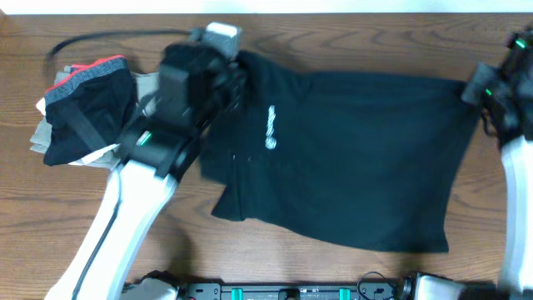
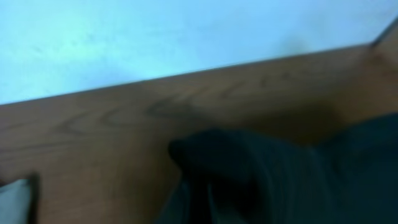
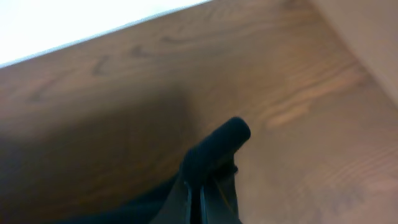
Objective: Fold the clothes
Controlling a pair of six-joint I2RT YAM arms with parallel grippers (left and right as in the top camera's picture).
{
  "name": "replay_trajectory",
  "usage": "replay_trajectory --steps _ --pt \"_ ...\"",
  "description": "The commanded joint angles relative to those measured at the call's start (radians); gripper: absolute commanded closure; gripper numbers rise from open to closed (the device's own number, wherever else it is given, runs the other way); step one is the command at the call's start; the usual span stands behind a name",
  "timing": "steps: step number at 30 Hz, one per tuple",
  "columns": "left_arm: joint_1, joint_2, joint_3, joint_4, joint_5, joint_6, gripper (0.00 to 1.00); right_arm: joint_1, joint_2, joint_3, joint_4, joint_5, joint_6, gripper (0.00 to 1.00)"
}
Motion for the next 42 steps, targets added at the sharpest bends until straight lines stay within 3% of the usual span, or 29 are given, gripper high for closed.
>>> replay_trajectory --steps 1,4,9,13,17,22,28,35,42 --pt "0.050 0.096 0.063 0.109 -0.016 0.049 0.94 -0.013 0.106 0.046 0.069 -0.027 -0.032 0.99" --pt "0.106 0.154 0.204 0.145 0.040 0.048 0.94 -0.016 0.154 0.190 0.063 -0.071 0.024 0.99" --pt "0.174 0.163 0.434 0.128 0.053 0.049 0.94 -0.031 0.153 0.446 0.006 -0.077 -0.001 0.99" --pt "0.209 0.161 0.551 0.000 0.146 0.048 0.94 -0.061 0.153 0.592 -0.158 -0.064 -0.023 0.99" --pt "0.205 0.161 0.550 -0.212 0.239 0.048 0.94 -0.091 0.156 0.590 -0.329 0.003 -0.022 0.99" --pt "0.174 0.180 0.518 -0.565 0.262 0.048 0.94 -0.128 0.161 0.475 -0.493 0.035 -0.022 0.99" --pt "0.097 0.192 0.398 -0.829 0.279 0.044 0.94 -0.149 0.161 0.193 -0.531 0.034 -0.015 0.99" --pt "-0.032 0.192 0.151 -0.882 0.315 0.043 0.94 -0.151 0.161 -0.121 -0.475 0.034 0.020 0.99" --pt "-0.155 0.192 -0.042 -0.882 0.315 0.040 0.94 -0.167 0.161 -0.238 -0.465 0.060 0.065 0.99"
